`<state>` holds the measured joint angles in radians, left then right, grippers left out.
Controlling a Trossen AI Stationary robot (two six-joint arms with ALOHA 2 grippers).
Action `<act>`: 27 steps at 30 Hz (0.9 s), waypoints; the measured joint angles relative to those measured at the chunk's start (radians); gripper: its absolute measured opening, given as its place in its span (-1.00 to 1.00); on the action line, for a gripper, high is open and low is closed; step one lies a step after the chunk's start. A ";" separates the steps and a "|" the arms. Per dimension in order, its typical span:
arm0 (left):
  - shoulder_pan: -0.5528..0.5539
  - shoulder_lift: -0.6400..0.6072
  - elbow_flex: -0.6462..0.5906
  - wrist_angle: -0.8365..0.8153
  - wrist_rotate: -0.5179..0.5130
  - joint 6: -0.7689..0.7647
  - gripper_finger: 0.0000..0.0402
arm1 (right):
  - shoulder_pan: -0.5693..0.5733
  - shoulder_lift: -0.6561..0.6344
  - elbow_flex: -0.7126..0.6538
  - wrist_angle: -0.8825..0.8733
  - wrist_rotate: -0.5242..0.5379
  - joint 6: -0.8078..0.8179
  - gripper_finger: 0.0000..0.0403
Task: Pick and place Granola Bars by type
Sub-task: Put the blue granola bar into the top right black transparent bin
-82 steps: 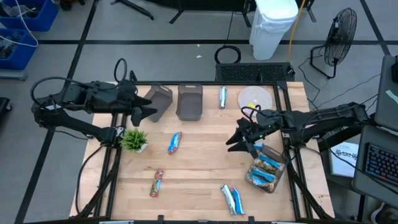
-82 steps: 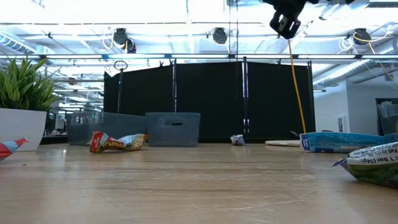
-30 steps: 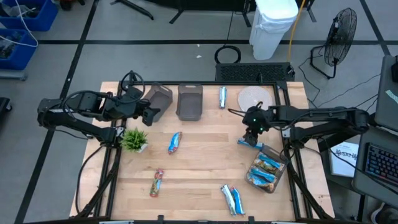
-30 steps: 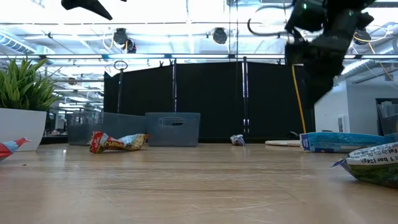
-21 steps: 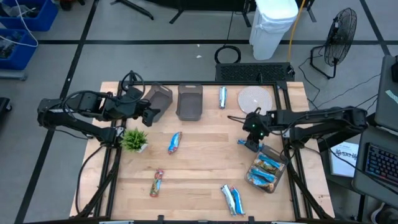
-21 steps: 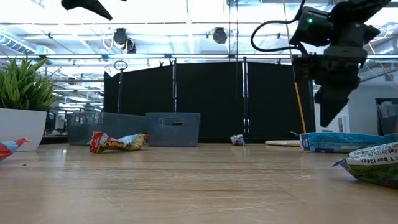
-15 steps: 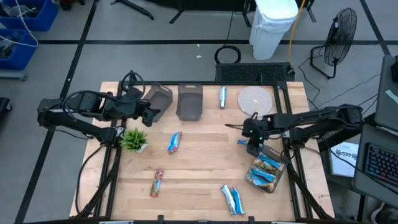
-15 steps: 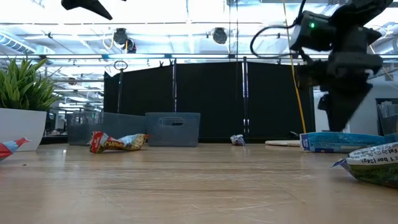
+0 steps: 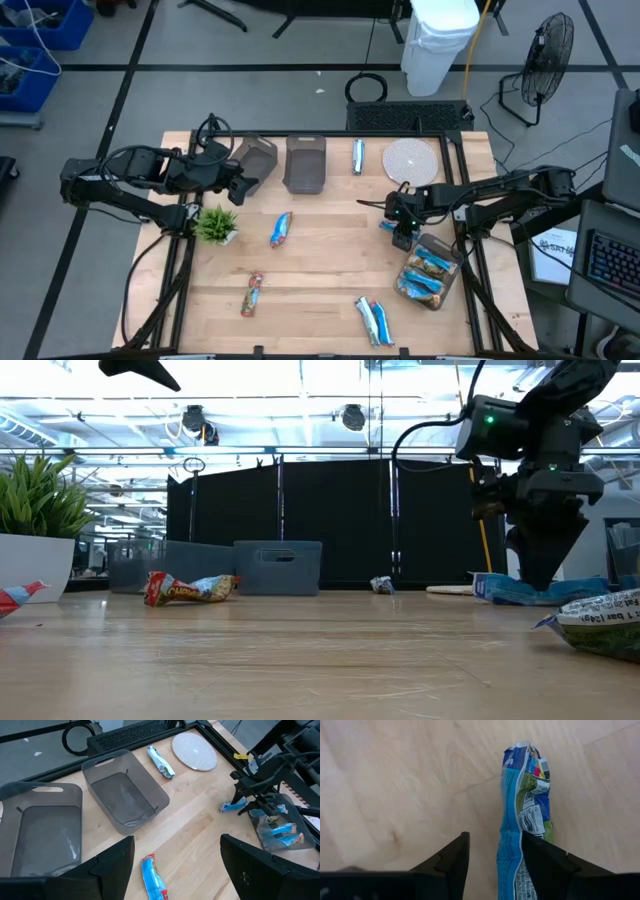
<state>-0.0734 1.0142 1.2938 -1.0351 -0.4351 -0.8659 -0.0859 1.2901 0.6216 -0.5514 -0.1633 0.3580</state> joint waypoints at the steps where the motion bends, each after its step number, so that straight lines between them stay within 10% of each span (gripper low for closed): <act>1: 0.000 0.000 0.000 0.000 0.001 0.000 0.48 | 0.000 0.000 0.000 0.000 0.005 -0.001 -0.19; 12: 0.000 0.000 0.000 0.000 0.027 0.020 0.48 | 0.000 0.001 0.000 0.013 0.013 -0.024 -0.96; 27: 0.001 0.000 0.000 0.000 0.027 0.046 0.48 | 0.000 -0.061 0.066 -0.049 0.004 0.015 -1.00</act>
<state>-0.0727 1.0142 1.2942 -1.0349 -0.4084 -0.8196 -0.0860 1.2294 0.6876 -0.6008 -0.1593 0.3730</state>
